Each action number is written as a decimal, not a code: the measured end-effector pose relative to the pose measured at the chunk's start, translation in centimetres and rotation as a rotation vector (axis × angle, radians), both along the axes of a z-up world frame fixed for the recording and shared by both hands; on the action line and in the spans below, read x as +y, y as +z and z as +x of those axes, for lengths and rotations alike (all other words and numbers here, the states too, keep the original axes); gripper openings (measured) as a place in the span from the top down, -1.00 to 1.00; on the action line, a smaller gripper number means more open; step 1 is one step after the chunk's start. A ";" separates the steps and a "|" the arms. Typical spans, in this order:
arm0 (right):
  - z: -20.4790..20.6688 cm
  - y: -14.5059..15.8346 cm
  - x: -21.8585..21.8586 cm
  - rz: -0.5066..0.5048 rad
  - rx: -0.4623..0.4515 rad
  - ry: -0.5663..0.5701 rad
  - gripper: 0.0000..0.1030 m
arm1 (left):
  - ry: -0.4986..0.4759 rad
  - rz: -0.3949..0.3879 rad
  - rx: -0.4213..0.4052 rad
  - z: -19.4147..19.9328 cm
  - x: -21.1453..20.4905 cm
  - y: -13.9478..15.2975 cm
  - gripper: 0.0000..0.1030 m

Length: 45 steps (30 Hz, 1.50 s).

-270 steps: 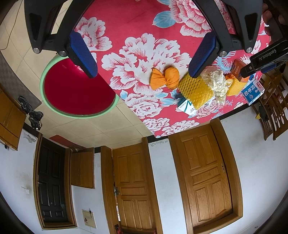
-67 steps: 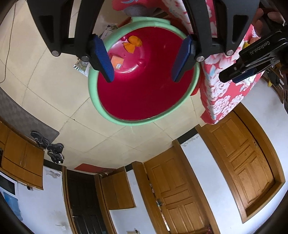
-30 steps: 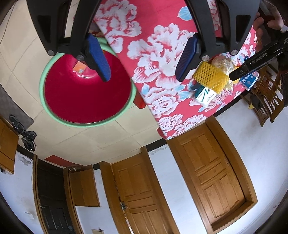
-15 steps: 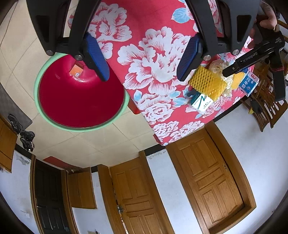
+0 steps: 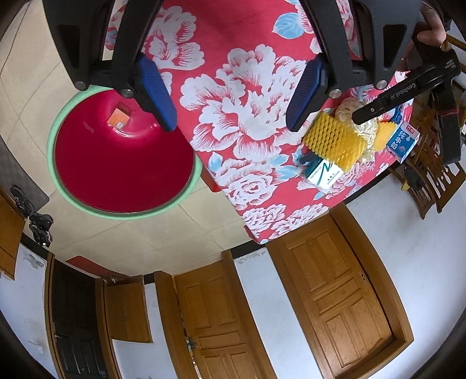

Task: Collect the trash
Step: 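Grasp the crumpled foil ball with the left tool, then grasp the yellow foam net with the right tool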

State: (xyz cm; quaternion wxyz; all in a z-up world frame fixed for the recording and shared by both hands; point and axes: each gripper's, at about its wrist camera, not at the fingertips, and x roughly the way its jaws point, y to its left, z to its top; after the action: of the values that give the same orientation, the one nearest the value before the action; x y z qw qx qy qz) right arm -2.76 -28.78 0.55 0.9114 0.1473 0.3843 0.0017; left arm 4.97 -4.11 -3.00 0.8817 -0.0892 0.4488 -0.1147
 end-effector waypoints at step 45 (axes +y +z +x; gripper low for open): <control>5.2 -5.1 7.9 -0.090 0.137 0.138 -0.29 | 0.179 0.002 -0.109 -2.9 9.0 3.5 0.13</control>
State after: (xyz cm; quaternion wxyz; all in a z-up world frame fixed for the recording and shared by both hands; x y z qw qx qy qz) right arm 2.48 -20.90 -4.54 0.8863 0.0792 0.4548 0.0374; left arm 2.03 4.90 0.52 0.9117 -0.1219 0.3904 -0.0397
